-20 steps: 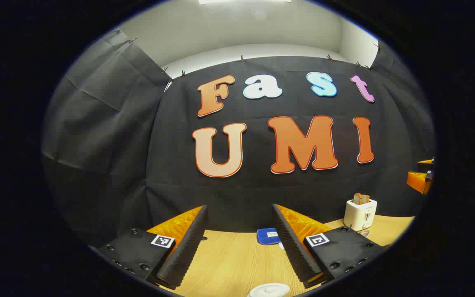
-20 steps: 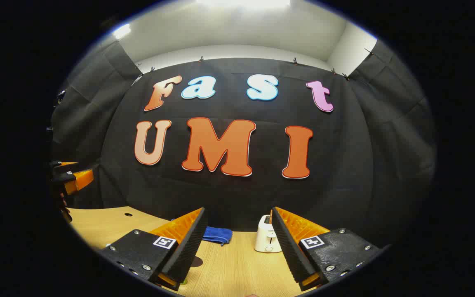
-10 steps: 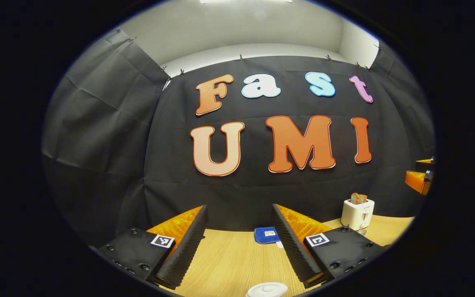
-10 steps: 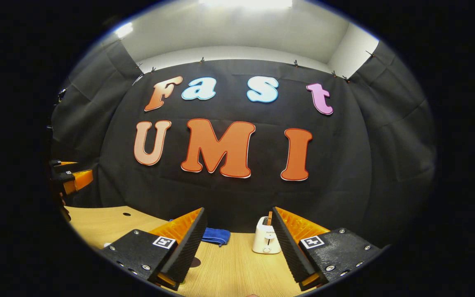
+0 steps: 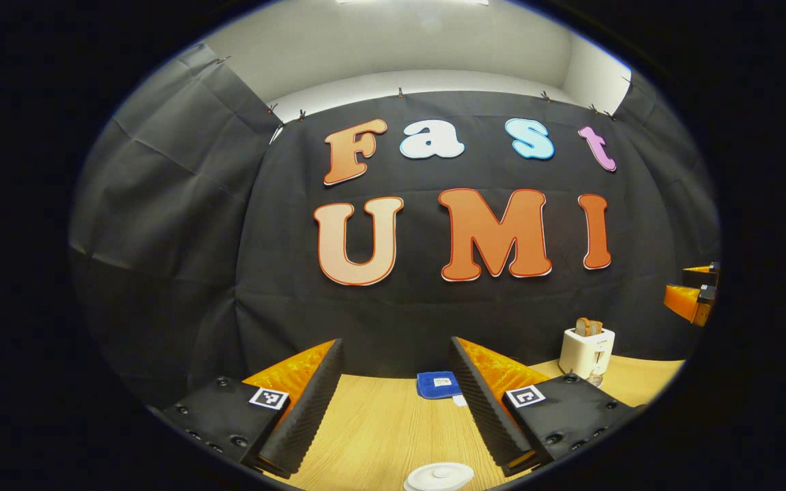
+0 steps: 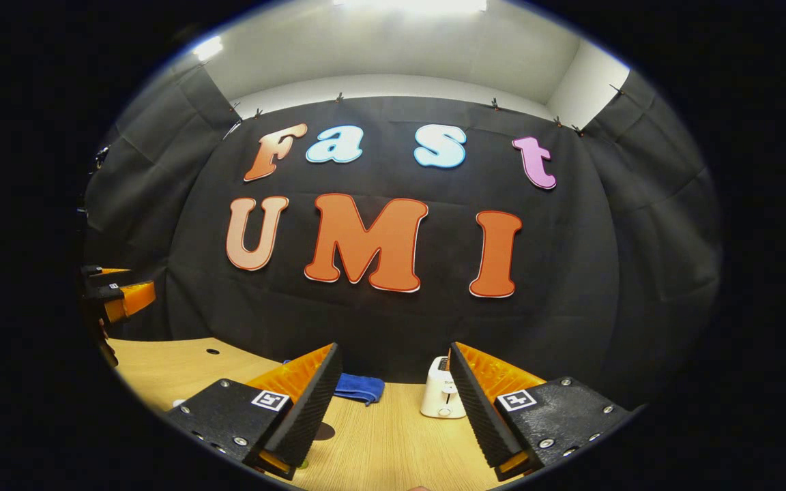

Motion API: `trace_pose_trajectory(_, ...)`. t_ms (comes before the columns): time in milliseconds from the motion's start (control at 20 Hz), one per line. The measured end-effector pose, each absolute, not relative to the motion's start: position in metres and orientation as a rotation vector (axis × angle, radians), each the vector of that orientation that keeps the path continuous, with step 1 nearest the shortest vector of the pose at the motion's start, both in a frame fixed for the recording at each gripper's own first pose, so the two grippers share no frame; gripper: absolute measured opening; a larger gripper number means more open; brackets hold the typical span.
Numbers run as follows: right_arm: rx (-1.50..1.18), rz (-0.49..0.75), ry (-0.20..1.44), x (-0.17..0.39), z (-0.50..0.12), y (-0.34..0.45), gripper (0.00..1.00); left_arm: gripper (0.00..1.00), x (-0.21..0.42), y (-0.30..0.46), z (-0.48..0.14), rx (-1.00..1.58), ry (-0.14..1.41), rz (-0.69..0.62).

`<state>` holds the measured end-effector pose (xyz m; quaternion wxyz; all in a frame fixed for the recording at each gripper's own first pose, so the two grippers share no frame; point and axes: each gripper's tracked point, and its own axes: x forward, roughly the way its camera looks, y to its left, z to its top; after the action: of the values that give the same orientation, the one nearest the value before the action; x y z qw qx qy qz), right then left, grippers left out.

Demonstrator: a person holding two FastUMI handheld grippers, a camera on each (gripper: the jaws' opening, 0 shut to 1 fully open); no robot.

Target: Open the teacup lid with one hand, grasp the water bottle and pour water into the teacup with the other hand; after pouring, place the water bottle on the coaster and then close the teacup lid.

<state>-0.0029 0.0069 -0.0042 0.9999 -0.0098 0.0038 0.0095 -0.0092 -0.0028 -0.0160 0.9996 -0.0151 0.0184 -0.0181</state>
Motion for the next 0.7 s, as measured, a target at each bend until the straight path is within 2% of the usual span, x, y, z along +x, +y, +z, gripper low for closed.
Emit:
trace_pose_trajectory(250, -0.018, 0.044, 0.036, -0.007, -0.019, 0.015, 0.95, 1.0, -0.017, -0.01, -0.044, -0.019, 0.099, -0.074)
trace_pose_trajectory(300, -0.016, 0.052, 0.044, -0.008, -0.023, 0.017, 0.95, 0.96, -0.019, -0.013, -0.05, -0.025, 0.113, -0.086)
trace_pose_trajectory(350, -0.016, 0.06, 0.052, -0.008, -0.028, 0.02, 0.95, 1.0, -0.022, -0.016, -0.058, -0.034, 0.128, -0.098)
trace_pose_trajectory(700, -0.024, 0.131, 0.118, -0.015, -0.068, 0.04, 0.95, 0.96, -0.043, -0.04, -0.107, -0.052, 0.22, -0.197)
